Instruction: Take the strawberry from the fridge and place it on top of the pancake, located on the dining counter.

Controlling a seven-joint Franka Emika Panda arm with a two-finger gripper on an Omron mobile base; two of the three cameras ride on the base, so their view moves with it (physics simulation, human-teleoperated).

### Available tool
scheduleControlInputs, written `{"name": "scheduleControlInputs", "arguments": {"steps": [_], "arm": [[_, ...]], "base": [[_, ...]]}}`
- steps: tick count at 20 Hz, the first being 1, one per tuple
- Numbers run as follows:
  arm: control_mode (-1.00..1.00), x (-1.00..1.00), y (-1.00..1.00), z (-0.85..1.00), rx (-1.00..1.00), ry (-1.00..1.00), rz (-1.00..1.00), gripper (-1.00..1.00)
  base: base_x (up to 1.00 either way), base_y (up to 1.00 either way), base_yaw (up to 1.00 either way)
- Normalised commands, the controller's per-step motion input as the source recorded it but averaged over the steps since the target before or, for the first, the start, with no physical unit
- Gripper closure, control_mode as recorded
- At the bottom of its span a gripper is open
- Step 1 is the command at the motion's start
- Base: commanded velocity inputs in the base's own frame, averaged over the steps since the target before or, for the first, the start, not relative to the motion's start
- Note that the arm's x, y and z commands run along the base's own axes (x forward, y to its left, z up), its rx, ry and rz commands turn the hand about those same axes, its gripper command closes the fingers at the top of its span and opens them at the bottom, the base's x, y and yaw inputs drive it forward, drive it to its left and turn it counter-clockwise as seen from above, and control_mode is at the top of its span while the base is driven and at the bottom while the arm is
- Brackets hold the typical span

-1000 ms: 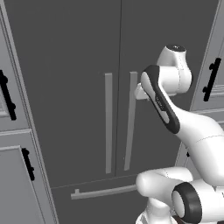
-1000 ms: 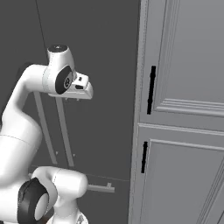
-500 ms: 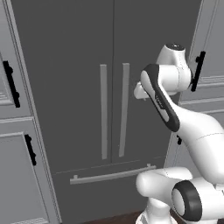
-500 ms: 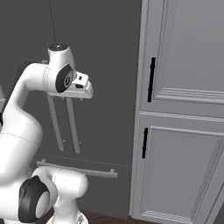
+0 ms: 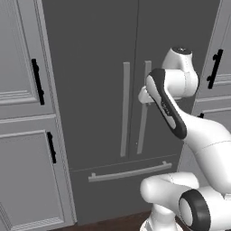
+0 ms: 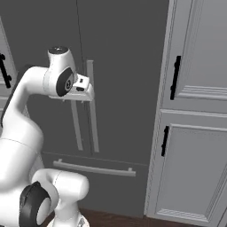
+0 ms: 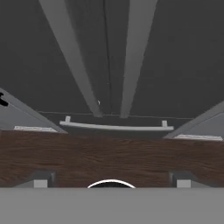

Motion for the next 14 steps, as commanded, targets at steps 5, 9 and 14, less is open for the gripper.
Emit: {"name": "scheduleControlInputs", "arguments": {"steps": [5,9,14], "arm": [[1.00,0.00,0.00,0.00,0.00,0.00,0.00,-1.00],[1.00,0.00,0.00,0.00,0.00,0.00,0.00,-1.00],[1.00,0.00,0.00,0.00,0.00,0.00,0.00,-1.00]], "base": [[-0.11,0.19,-0.02],[-0.40,0.00,0.00],[-0.59,0.00,-0.03]]}}
